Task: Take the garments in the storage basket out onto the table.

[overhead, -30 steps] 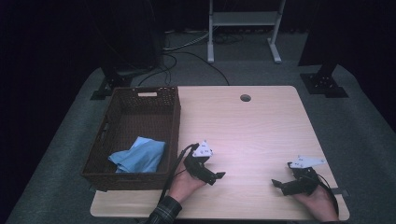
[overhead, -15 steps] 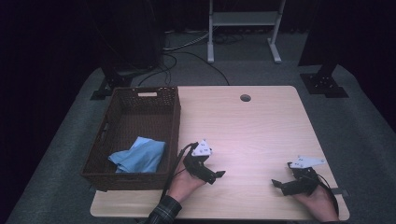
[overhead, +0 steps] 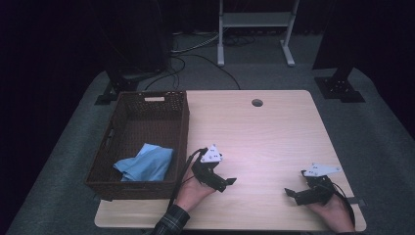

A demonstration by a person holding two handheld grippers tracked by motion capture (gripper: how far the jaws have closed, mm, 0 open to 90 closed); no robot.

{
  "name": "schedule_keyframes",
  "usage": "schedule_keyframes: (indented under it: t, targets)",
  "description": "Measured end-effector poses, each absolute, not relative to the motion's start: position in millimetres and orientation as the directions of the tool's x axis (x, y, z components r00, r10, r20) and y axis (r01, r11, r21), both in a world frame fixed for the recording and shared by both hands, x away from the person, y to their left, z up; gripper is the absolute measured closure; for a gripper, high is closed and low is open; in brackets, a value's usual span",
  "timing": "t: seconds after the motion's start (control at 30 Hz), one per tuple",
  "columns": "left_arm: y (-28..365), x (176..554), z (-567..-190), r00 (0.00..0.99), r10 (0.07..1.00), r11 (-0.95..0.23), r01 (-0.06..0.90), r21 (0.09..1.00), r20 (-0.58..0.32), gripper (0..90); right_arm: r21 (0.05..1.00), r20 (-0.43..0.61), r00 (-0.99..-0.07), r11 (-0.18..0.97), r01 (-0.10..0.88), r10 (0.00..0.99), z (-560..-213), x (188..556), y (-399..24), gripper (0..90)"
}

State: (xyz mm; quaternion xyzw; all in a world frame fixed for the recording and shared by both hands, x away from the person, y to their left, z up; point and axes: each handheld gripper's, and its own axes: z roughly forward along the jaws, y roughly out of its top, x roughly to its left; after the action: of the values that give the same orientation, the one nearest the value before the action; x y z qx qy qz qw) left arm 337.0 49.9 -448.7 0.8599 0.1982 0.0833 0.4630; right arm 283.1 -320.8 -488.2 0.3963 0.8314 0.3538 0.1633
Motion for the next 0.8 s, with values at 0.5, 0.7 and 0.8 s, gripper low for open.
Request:
schedule_keyframes:
  t: [0.5,0.7,0.8]
  targets:
    - [50.6,336.9,-442.1,0.903,0.428,-0.481,0.264,0.836,-0.039,0.0,0.718,0.009,-0.632,0.435,0.544,0.775,-488.2,283.0,-320.7,2.1]
    - [50.9,337.2,-440.5,0.902,0.429,-0.478,0.265,0.837,-0.041,0.0,0.718,0.009,-0.631,0.435,0.544,0.775,-488.3,282.9,-320.7,2.1]
    - [51.0,337.7,-440.5,0.901,0.432,-0.475,0.268,0.838,-0.043,0.0,0.718,0.009,-0.631,0.434,0.545,0.776,-488.2,282.8,-320.7,2.1]
